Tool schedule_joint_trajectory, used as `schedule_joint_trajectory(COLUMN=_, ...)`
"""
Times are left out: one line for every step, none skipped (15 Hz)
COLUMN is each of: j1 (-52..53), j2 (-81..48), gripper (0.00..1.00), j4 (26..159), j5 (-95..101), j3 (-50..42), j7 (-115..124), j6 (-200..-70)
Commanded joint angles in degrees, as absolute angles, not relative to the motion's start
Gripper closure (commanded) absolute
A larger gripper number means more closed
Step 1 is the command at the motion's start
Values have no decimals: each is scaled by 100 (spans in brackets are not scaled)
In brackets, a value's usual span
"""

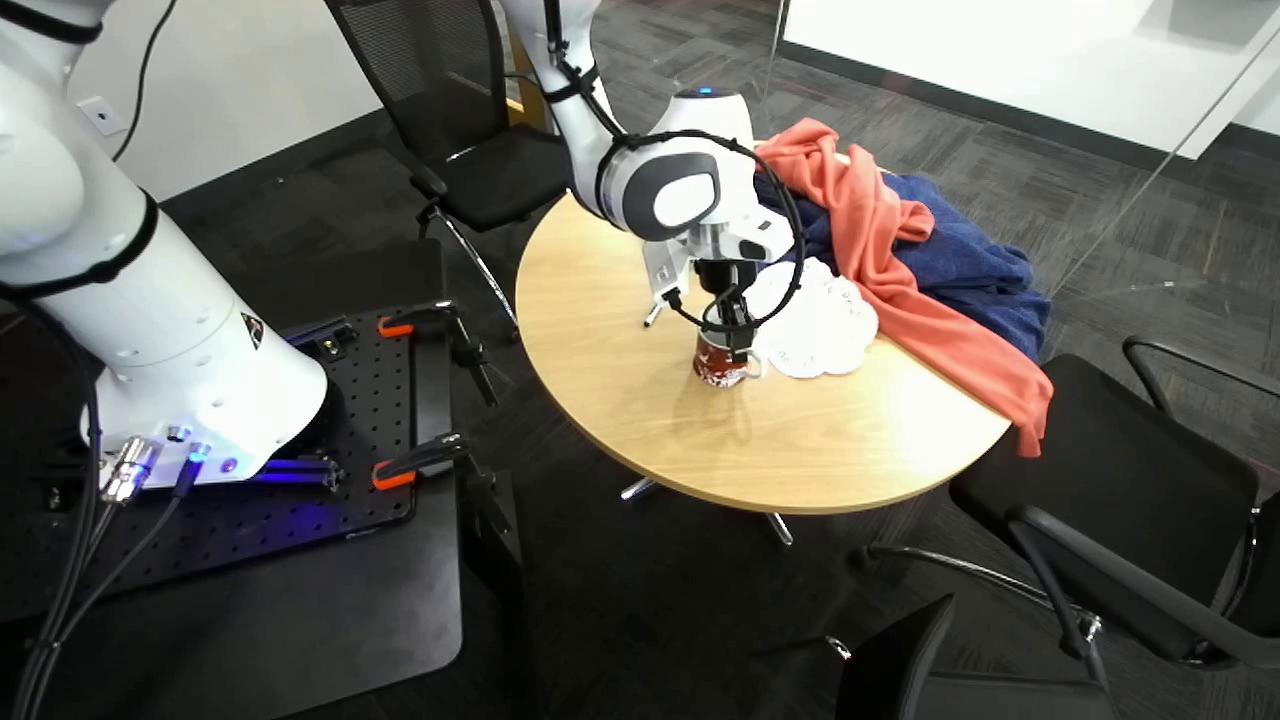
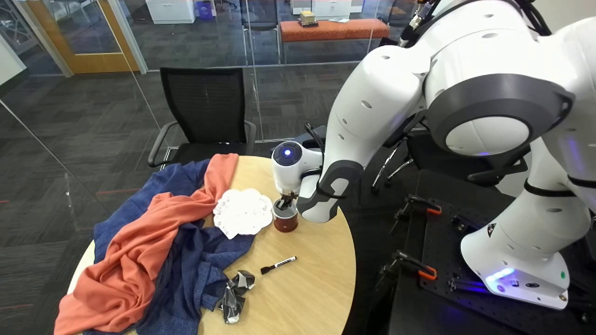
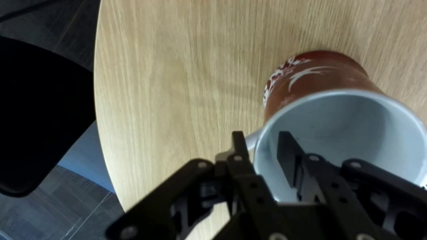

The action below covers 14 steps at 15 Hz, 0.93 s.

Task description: Pick up the small brush from the mug cup and put it on the table. Pick up the mug cup and slightly move it to the right. Pick up the small brush from the table and put it in the mug cup.

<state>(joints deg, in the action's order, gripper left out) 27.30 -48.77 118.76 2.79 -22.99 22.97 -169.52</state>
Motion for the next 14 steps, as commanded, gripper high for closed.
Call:
schedule_joint_trajectory(j1=2797, j2=-4842, gripper=35, j4=11796, j5=211, j3=-2369, j7=2424, j6=-16812)
schedule_joint_trajectory(j1=2868, j2=-4802, gripper=28, j4=11850, j5=222, j3=-2427, j7=2458, j6=-16848)
schedule_joint_trajectory(j1=2964, j2=-4742, gripper=20, j4=11921, j5=237, j3=-2508, j7=2496, j6=-16873)
schedule_joint_trajectory(j1=3062, j2=-4699, gripper=13, j4=11985, j5=258, j3=-2591, j7=2525, j6=-16912)
schedule_joint_trajectory(j1=3229, j2=-4621, gripper=5, j4=12091, j5=299, j3=-2723, j7=2565, j6=-16956)
schedule_joint_trajectory(j1=3415, j2=-4558, gripper=1, j4=12185, j5=339, j3=-2867, j7=2617, j6=-16996)
schedule_joint_trajectory(j1=3647, j2=-4484, gripper=0, j4=12298, j5=397, j3=-3045, j7=2674, j6=-17050)
schedule_joint_trajectory(j1=3877, j2=-4422, gripper=0, j4=12399, j5=425, j3=-3217, j7=2684, j6=-17100)
schedule_joint_trajectory(j1=4106, j2=-4324, gripper=0, j4=12529, j5=458, j3=-3368, j7=2675, j6=-17166)
schedule_joint_trajectory(j1=4333, j2=-4255, gripper=0, j4=12636, j5=474, j3=-3519, j7=2645, j6=-17238)
schedule_joint_trajectory(j1=4570, j2=-4194, gripper=0, j4=12740, j5=463, j3=-3680, j7=2626, j6=-17298)
schedule_joint_trajectory(j1=4789, j2=-4118, gripper=0, j4=12847, j5=455, j3=-3817, j7=2584, j6=-17349)
schedule_joint_trajectory(j1=4985, j2=-4078, gripper=0, j4=12917, j5=434, j3=-3945, j7=2548, j6=-17389)
schedule_joint_trajectory(j1=5067, j2=-3967, gripper=0, j4=13016, j5=428, j3=-3953, j7=2410, j6=-17492)
